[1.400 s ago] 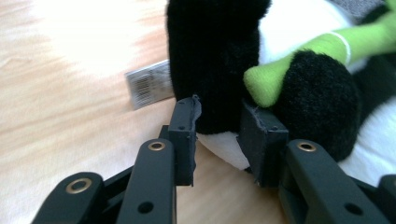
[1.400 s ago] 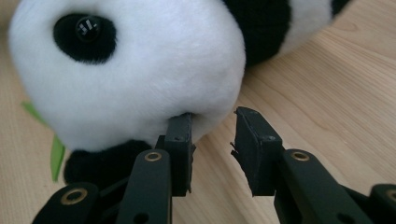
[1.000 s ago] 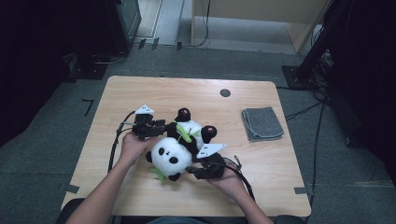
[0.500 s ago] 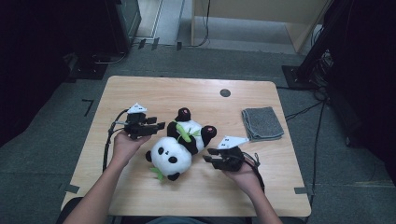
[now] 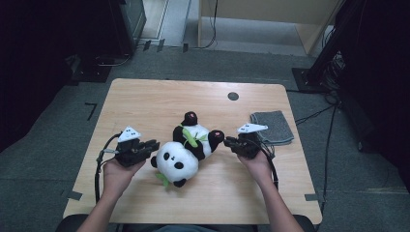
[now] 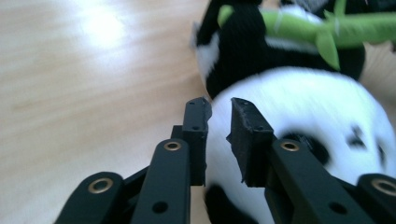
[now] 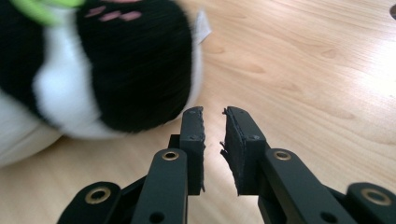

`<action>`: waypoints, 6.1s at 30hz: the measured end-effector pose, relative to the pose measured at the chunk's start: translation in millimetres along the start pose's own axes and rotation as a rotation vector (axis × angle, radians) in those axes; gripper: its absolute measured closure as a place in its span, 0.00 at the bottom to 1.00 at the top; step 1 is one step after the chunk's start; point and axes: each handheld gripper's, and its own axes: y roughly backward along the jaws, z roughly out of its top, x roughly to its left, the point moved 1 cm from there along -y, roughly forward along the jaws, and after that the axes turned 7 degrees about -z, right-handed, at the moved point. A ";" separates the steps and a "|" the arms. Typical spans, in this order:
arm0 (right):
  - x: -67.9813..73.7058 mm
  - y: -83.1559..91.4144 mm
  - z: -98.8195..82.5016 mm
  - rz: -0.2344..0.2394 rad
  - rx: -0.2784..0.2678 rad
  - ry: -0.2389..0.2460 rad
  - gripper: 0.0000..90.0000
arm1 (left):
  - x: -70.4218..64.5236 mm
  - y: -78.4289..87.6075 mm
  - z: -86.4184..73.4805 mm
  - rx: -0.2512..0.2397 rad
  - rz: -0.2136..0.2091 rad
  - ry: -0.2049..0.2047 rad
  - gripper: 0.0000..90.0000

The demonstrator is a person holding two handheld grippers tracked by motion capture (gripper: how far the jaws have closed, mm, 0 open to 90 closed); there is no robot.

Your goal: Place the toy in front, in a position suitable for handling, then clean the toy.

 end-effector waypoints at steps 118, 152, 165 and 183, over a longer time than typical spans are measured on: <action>-147.5 -5.3 -40.3 -0.500 0.034 -0.236 0.15 | 14.2 -41.7 3.9 0.029 -0.162 -0.075 0.26; -136.4 10.4 -31.6 -0.371 0.079 -0.387 0.83 | 24.1 -63.3 -8.3 0.072 -0.200 -0.065 0.40; -102.0 38.8 -1.2 -0.242 0.006 -0.276 0.84 | 23.5 -62.9 -8.3 0.070 -0.195 -0.052 0.38; -54.8 53.2 70.8 -0.144 -0.022 -0.134 0.83 | 21.8 -62.2 -10.1 0.047 -0.187 -0.039 0.37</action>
